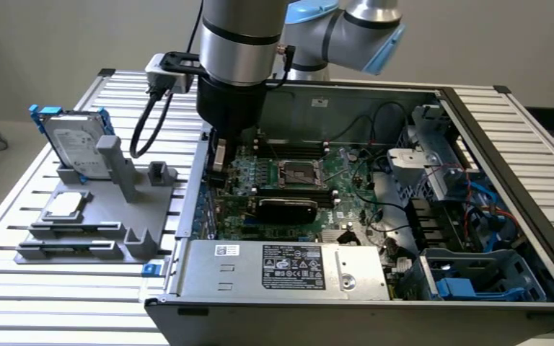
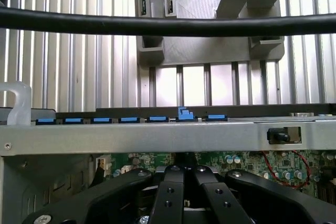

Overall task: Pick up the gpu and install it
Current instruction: 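Press down on the gpu until it lock into place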

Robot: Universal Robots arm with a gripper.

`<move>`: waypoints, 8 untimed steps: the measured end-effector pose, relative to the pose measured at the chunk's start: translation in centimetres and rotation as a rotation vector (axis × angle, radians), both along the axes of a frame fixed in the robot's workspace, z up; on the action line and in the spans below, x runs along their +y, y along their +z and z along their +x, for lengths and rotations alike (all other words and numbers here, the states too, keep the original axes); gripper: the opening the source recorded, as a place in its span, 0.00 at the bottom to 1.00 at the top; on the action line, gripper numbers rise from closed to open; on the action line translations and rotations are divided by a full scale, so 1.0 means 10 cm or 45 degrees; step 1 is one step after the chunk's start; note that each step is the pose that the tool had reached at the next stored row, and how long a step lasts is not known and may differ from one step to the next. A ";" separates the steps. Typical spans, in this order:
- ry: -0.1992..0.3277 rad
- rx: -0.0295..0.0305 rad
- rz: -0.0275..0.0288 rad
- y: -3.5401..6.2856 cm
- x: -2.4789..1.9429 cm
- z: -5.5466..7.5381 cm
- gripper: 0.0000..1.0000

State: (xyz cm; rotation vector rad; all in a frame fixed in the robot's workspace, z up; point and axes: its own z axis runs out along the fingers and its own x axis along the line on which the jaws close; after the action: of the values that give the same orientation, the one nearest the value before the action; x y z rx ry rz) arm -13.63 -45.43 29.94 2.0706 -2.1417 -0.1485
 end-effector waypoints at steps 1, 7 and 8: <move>0.000 0.0000 0.0001 -0.003 0.000 0.00 0.11; 0.000 0.0002 -0.0004 -0.019 0.000 0.00 0.11; 0.000 0.0000 -0.0001 -0.020 0.000 0.00 0.11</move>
State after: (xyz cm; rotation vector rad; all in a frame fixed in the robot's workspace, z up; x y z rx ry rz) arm -13.67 -45.42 29.73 2.0705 -2.1416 -0.1484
